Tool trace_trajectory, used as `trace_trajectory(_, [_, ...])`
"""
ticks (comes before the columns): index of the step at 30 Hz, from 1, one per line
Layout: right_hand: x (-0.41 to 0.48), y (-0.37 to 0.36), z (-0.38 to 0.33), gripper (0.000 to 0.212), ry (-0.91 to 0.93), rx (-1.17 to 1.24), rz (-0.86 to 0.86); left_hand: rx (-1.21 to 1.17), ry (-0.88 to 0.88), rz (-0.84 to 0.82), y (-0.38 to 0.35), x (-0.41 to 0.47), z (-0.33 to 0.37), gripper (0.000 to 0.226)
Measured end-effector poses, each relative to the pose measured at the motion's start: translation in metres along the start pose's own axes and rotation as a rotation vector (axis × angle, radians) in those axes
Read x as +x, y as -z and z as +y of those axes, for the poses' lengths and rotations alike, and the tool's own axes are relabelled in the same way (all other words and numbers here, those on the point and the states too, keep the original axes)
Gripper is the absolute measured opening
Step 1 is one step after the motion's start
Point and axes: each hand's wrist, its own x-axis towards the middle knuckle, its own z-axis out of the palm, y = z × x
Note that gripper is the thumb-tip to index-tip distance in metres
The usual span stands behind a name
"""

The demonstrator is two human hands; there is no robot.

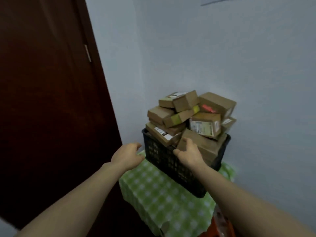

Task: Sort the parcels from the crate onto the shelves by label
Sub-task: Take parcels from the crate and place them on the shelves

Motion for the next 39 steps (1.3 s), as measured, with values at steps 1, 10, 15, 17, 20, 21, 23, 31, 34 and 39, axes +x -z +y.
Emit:
trace_trajectory(1, [0.012, 0.006, 0.008, 0.061, -0.020, 0.029, 0.022, -0.005, -0.016, -0.012, -0.004, 0.016, 0.009, 0.052])
trace_trajectory(10, [0.126, 0.037, 0.008, 0.046, -0.004, 0.175, 0.299, -0.188, -0.080, 0.044, -0.005, 0.189, 0.036, 0.040])
trace_trajectory(15, [0.219, 0.040, -0.031, 0.051, -0.011, 0.217, 0.475, -0.339, -0.060, 0.059, 0.007, 0.300, 0.037, 0.057])
trace_trajectory(17, [0.253, 0.040, -0.047, 0.065, -0.101, 0.244, 0.500, -0.407, -0.029, 0.010, 0.012, 0.340, 0.038, 0.058])
trace_trajectory(20, [0.291, 0.043, -0.062, 0.079, -0.229, 0.257, 0.522, -0.539, 0.041, -0.063, 0.018, 0.391, 0.042, 0.059])
trace_trajectory(21, [0.301, 0.043, -0.063, 0.082, -0.251, 0.249, 0.528, -0.579, 0.061, -0.088, 0.018, 0.406, 0.044, 0.059])
trace_trajectory(23, [0.317, 0.041, -0.061, 0.084, -0.292, 0.242, 0.551, -0.651, 0.094, -0.153, 0.014, 0.434, 0.045, 0.064])
trace_trajectory(31, [0.341, 0.027, -0.042, 0.074, -0.310, 0.329, 0.577, -0.817, 0.129, -0.241, -0.004, 0.483, 0.063, 0.060])
trace_trajectory(34, [0.342, 0.024, -0.040, 0.070, -0.305, 0.357, 0.594, -0.908, 0.151, -0.230, -0.005, 0.492, 0.069, 0.059])
trace_trajectory(39, [0.343, 0.024, -0.036, 0.066, -0.307, 0.372, 0.639, -1.168, 0.231, -0.291, 0.004, 0.495, 0.081, 0.036])
